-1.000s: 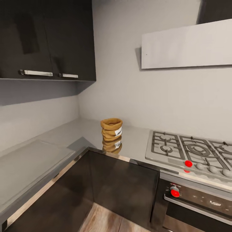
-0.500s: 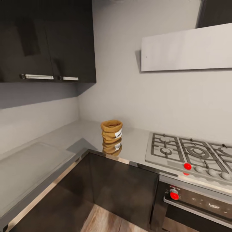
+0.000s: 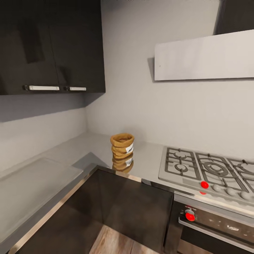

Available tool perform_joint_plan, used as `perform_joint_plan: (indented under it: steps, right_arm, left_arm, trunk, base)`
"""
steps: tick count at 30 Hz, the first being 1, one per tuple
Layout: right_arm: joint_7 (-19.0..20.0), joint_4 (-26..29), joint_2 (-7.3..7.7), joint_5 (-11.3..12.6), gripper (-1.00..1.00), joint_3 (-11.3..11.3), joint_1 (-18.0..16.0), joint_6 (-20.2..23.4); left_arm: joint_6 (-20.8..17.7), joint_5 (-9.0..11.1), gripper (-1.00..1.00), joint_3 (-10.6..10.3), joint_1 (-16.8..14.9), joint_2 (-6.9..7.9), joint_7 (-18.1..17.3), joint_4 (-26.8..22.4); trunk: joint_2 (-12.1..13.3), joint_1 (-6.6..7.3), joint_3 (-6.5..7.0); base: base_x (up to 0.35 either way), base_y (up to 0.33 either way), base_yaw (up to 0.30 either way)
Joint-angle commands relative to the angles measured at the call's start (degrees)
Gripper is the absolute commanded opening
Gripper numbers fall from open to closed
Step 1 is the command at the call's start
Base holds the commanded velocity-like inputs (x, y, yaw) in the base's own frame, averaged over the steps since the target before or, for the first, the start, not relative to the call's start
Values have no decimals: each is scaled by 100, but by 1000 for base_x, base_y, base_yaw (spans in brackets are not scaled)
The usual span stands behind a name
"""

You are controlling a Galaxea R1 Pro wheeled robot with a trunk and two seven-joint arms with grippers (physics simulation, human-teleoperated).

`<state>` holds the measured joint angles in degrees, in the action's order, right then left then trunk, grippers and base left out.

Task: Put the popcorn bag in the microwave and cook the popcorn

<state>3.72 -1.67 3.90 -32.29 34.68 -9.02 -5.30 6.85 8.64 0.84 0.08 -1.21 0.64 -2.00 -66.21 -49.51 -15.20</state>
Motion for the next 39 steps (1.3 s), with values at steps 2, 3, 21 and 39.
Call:
perform_joint_plan:
  steps: [2,3,21,39]
  right_arm:
    - [7,-18,5,-32,100,48,-6,-54]
    - [7,-18,5,-32,100,48,-7,-59]
    - [15,-18,5,-41,100,48,-5,-68]
    - [6,-18,5,-32,100,57,-6,-26]
  left_arm:
    - [12,39,100,4,1,-2,7,-9]
    - [12,38,100,4,1,-2,7,-10]
    - [18,46,100,6,1,4,7,-10]
    - [18,41,100,4,1,-2,7,-11]
  trunk:
    - [78,44,31]
    - [118,66,48]
    - [719,396,318]
    - [719,396,221]
  base:
    - [0,0,0]
    - [0,0,0]
    - [0,0,0]
    - [0,0,0]
